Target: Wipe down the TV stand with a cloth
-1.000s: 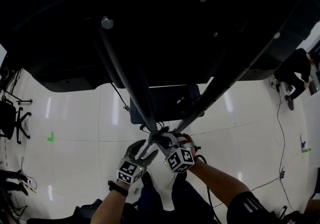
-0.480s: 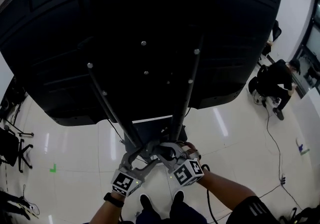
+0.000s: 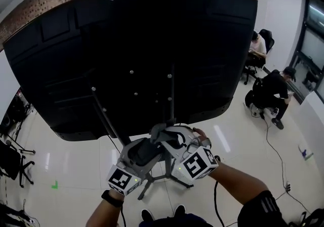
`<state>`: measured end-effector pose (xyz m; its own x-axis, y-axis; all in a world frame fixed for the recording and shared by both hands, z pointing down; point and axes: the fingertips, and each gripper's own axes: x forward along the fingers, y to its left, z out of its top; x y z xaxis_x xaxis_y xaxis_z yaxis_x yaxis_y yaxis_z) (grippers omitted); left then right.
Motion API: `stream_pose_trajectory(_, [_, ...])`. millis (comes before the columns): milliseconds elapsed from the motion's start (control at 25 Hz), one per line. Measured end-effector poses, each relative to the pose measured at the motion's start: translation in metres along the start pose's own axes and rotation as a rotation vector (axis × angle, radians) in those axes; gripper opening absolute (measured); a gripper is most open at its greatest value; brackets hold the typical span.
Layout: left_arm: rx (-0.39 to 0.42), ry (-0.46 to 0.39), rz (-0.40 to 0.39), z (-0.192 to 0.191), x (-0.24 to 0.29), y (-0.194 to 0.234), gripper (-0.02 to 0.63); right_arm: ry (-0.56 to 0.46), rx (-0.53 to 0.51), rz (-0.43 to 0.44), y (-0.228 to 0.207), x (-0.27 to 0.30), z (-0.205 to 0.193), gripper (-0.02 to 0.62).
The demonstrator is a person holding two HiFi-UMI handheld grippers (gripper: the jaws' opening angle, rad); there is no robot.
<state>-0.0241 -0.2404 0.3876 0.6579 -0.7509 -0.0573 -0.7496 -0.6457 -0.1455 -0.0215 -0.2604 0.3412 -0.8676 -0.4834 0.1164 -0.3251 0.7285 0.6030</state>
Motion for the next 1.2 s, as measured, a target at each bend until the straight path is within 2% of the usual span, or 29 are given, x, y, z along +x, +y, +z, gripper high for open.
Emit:
stream_pose_trajectory(160, [0.018,-0.066,-0.007,0.06,0.012,0.003,0.305,-0.052,-0.046,-0.054,-0.04,-0.017,0.036,0.046])
stream_pose_trajectory(360, [0.075,-0.117,-0.025,0.116,0.024,0.001,0.299,-0.092,-0.074,-0.041,-0.072,-0.03,0.074,0.046])
stream_pose_trajectory(640, [0.105,-0.177,-0.031,0.175,0.04,0.009,0.299,-0.081,-0.06,-0.06,-0.138,-0.026,0.101,0.049])
stream_pose_trajectory(920, [0.121,-0.195,-0.031,0.201,0.057,0.015,0.298,-0.023,-0.098,-0.084,-0.173,-0.009,0.11,0.049])
stream_pose_trajectory(1040, [0.129,-0.185,-0.023,0.2,0.063,0.018,0.298,0.003,-0.095,-0.084,-0.176,-0.002,0.097,0.049])
stream_pose_trajectory(1200, [0.135,-0.144,-0.018,0.185,0.066,0.024,0.296,-0.015,-0.074,-0.084,-0.178,0.0,0.087,0.048])
